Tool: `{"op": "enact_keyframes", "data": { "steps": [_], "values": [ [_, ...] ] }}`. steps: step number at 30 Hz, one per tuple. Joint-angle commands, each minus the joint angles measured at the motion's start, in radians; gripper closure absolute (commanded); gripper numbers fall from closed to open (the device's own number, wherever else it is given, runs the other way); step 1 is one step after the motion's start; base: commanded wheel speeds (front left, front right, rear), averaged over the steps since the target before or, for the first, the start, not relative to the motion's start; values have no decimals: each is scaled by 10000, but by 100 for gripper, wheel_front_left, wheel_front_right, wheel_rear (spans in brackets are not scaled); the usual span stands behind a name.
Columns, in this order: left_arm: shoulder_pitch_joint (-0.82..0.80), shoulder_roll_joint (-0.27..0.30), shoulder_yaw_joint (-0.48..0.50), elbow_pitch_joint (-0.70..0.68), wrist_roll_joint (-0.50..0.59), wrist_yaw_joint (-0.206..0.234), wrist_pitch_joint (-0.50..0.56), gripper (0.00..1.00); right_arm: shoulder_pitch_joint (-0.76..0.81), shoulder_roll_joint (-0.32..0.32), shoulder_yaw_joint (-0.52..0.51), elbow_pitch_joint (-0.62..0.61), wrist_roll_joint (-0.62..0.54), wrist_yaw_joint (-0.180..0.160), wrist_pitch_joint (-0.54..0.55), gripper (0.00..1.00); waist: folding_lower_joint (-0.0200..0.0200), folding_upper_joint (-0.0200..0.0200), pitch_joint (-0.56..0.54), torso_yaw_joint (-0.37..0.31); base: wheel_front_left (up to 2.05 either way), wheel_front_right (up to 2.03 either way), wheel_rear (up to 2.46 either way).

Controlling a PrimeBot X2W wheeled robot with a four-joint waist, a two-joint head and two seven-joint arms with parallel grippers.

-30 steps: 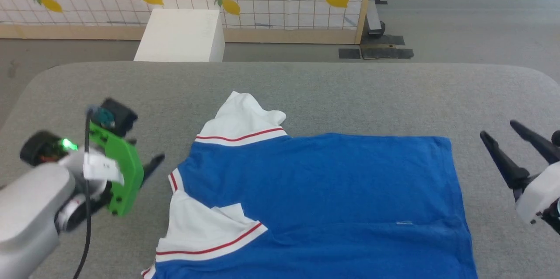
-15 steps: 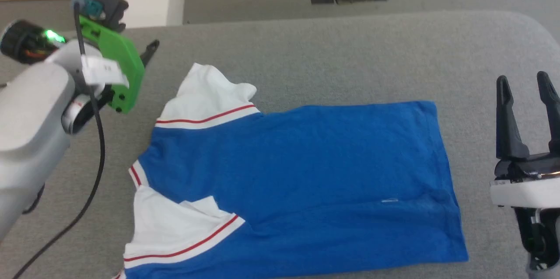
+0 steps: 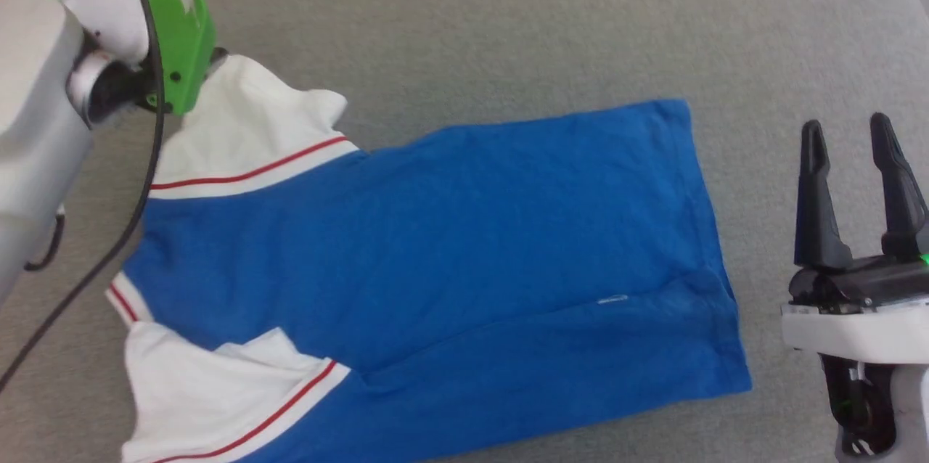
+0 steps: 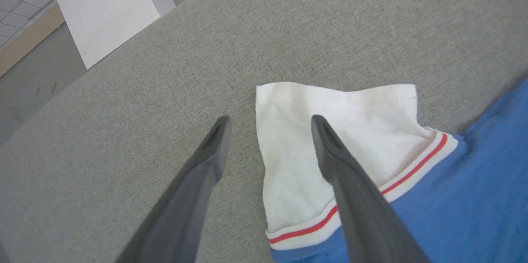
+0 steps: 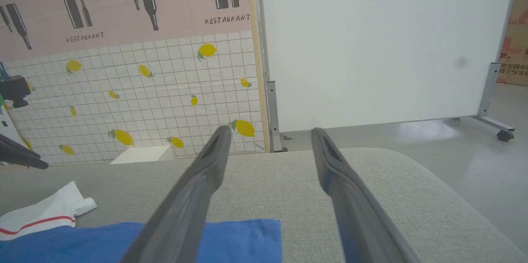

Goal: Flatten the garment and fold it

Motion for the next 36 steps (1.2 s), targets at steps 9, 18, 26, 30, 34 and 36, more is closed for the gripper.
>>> {"op": "enact_keyframes", "data": {
  "steps": [9, 18, 26, 30, 34, 36],
  "values": [
    [-606, 348, -590, 651, 86, -57, 1901, 0, -645, 169, 325, 162, -185, -15, -48, 0, -1, 0, 1397, -1084, 0, 0, 0],
    [-129, 452, -779, 681, -270, -127, 2282, 100, -731, 27, 386, 482, -228, -15, -49, 0, -1, 0, 1273, -938, 0, 0, 0],
    [198, 235, -478, 110, -839, -219, 1081, 100, -1220, -1089, 157, 626, -335, -15, -49, 0, -1, 0, 364, -192, 0, 0, 0],
    [401, 335, -650, -304, -804, -239, 556, 100, -1753, -2117, 299, 996, -231, -15, 160, 0, -1, 0, -99, 203, 0, 0, 0],
    [662, 429, -834, -1055, -941, -245, 0, 100, -2441, -3245, 1066, 1478, 309, -15, 1880, 0, -1, 0, -390, 568, 0, 0, 0],
    [809, 494, -960, -1446, -1041, -246, -165, 100, -2859, -3857, 1636, 1660, 665, -15, 2915, 0, -1, 0, -463, 724, 0, 0, 0]
  ]
}}
